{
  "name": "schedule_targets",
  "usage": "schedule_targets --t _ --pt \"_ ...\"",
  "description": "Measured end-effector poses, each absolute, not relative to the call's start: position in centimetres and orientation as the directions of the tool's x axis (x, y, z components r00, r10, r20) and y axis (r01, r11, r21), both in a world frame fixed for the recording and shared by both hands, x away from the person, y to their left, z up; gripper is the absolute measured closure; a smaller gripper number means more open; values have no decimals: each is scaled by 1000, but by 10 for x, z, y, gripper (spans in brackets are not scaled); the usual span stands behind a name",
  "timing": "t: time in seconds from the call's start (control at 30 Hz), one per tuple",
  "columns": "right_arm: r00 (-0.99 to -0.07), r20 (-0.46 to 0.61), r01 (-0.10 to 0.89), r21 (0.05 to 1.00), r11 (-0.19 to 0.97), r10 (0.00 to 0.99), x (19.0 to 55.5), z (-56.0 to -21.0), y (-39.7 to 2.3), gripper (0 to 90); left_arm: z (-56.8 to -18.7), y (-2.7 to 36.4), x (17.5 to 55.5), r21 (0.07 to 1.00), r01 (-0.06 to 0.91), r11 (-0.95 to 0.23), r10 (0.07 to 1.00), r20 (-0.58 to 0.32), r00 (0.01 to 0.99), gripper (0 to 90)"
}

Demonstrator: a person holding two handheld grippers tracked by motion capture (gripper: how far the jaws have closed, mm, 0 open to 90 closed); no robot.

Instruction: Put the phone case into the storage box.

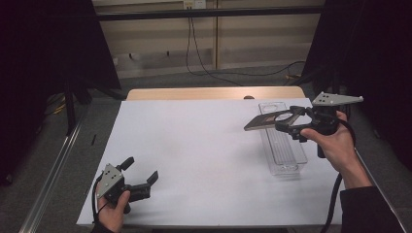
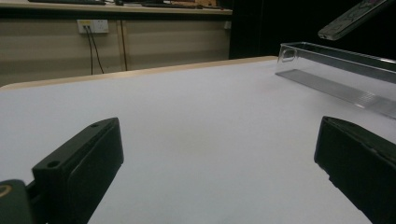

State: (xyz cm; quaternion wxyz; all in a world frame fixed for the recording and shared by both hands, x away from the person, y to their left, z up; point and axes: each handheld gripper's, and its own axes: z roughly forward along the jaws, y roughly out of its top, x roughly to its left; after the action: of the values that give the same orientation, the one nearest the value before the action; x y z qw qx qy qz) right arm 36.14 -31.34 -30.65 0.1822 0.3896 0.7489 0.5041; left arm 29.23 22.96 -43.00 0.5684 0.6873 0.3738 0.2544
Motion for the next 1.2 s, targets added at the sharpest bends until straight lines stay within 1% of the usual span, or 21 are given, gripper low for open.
schedule_targets --t 0.23,0.33,0.57,1.2 --pt "-577 127 419 894 159 807 367 -303 -322 117 -430 230 292 972 224 -69 811 -76 580 11" --pt "-549 119 431 888 158 827 371 -300 -326 117 -429 230 292 973 218 -81 808 -64 586 11" --pt "-501 119 456 878 145 857 381 -295 -332 117 -430 229 292 970 226 -90 798 -65 599 13" --pt "-379 119 535 838 112 918 402 -299 -342 117 -429 228 292 974 210 -91 790 -57 611 14"
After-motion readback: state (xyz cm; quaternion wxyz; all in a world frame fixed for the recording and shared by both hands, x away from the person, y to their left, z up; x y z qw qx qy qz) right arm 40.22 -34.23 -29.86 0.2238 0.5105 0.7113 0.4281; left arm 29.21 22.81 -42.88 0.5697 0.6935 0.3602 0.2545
